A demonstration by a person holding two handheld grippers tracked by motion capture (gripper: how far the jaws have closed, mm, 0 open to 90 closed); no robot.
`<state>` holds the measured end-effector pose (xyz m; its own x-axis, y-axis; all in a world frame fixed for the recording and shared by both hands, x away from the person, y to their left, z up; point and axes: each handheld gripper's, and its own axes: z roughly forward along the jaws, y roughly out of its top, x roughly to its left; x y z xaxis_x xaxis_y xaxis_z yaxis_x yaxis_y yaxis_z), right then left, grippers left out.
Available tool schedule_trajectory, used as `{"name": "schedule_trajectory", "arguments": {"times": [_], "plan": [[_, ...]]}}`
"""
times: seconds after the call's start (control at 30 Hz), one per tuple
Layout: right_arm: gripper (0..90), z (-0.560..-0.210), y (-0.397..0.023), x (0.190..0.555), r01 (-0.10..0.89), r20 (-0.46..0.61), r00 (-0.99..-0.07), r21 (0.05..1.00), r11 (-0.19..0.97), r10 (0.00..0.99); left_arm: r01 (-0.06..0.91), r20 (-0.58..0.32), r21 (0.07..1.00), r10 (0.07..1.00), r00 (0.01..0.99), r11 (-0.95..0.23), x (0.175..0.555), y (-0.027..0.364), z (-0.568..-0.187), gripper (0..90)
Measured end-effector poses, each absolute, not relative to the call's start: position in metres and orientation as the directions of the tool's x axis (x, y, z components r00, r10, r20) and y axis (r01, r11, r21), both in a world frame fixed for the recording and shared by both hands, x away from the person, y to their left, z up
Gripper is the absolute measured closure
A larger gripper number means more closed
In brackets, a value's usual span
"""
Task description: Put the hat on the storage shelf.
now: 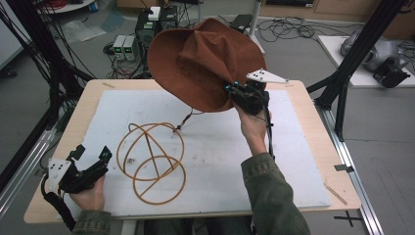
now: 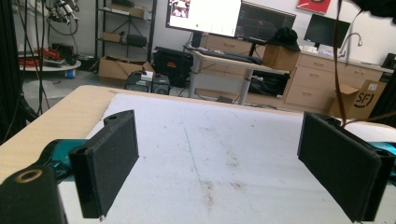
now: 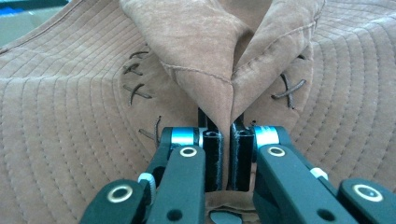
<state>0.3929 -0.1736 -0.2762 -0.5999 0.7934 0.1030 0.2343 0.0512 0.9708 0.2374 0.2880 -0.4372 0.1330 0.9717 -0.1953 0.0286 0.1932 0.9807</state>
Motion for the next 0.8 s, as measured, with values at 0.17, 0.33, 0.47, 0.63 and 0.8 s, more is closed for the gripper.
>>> {"name": "schedule_trajectory", "arguments": {"times": [0.17,0.33,0.47,0.63,0.8], "plan": [[87.0,-0.261,-0.179,0.383,0.187,0.092,-0.646,0.982,0.041,0.757,0.030,-0.206,0.979,0.970,0.131,0.204,0.238,0.290,-0.438,12.6],[86.9,-0.235,-0.176,0.366,0.129,0.071,-0.729,0.991,0.035,0.680,0.032,-0.204,0.979,0.971,0.129,0.201,0.238,0.292,-0.439,12.6],[86.9,-0.217,-0.169,0.353,0.094,0.061,-0.795,0.995,0.023,0.604,0.028,-0.208,0.978,0.970,0.127,0.206,0.238,0.292,-0.439,12.6],[86.9,-0.201,-0.159,0.335,0.057,0.049,-0.870,0.998,0.002,0.490,0.033,-0.215,0.977,0.968,0.128,0.213,0.238,0.292,-0.440,12.6],[86.8,-0.198,-0.148,0.321,0.043,0.044,-0.932,0.999,-0.011,0.359,0.031,-0.224,0.975,0.966,0.127,0.221,0.238,0.293,-0.440,12.6]]}}
